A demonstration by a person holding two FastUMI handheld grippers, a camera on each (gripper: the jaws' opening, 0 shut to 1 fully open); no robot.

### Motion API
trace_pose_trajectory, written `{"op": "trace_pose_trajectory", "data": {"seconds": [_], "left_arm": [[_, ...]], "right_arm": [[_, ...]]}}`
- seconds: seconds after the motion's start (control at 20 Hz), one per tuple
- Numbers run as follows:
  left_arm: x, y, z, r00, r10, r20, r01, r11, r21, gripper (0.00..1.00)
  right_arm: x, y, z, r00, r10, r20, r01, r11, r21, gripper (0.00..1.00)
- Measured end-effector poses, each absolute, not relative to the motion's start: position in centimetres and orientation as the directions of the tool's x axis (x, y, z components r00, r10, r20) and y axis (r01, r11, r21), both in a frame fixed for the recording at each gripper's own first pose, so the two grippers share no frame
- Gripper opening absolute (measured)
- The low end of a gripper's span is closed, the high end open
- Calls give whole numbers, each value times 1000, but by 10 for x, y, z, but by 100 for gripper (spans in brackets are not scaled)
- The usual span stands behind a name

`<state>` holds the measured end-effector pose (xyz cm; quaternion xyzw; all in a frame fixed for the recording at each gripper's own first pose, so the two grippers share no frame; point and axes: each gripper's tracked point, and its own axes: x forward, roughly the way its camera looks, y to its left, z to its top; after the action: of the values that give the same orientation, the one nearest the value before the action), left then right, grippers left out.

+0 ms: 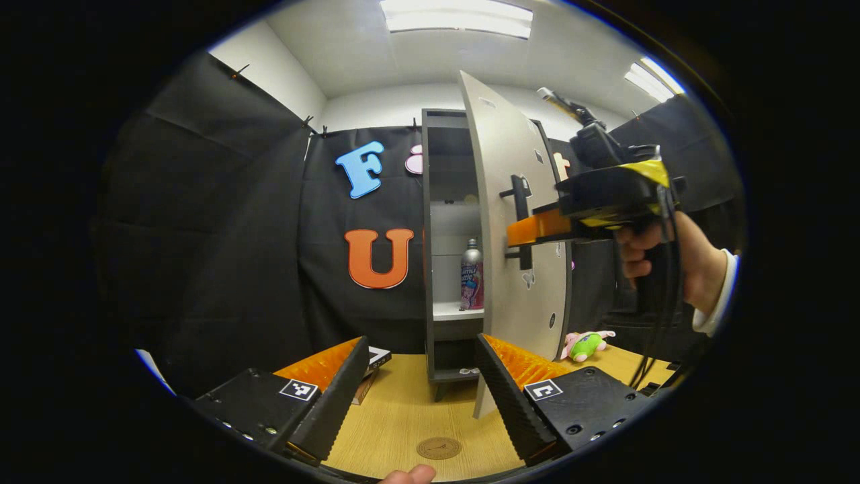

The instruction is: Open the cabinet door with the right hand, grasp the bottle in the cabinet with the left hand and place it on the coaster, then close the cabinet door with the right hand.

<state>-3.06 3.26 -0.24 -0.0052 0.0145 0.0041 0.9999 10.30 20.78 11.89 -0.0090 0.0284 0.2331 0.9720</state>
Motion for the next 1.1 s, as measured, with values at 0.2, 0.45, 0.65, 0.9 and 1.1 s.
{"op": "trace_pose_trajectory", "data": {"seconds": [0.2, 0.45, 0.65, 0.9, 1.1], "left_arm": [[-31, 19, 1, 1000, 8, -9, -8, 1000, -5, 95], [-27, 1, -7, 1000, -2, -23, 1, 1000, -25, 95], [-29, -11, -9, 1000, -12, -15, 11, 1000, -15, 95], [-31, -24, -17, 999, -30, -42, 29, 999, -22, 95], [-31, -30, -19, 998, -35, -45, 34, 999, -19, 95]], "right_arm": [[64, 145, 119, 897, 436, -70, -437, 899, -1, 18], [39, 83, 119, 921, 383, -74, -385, 923, -15, 17], [33, 42, 120, 937, 340, -80, -342, 940, -10, 15], [29, -8, 114, 960, 269, -75, -270, 963, -8, 12], [39, -54, 116, 974, 221, -49, -220, 975, 27, 6]]}}
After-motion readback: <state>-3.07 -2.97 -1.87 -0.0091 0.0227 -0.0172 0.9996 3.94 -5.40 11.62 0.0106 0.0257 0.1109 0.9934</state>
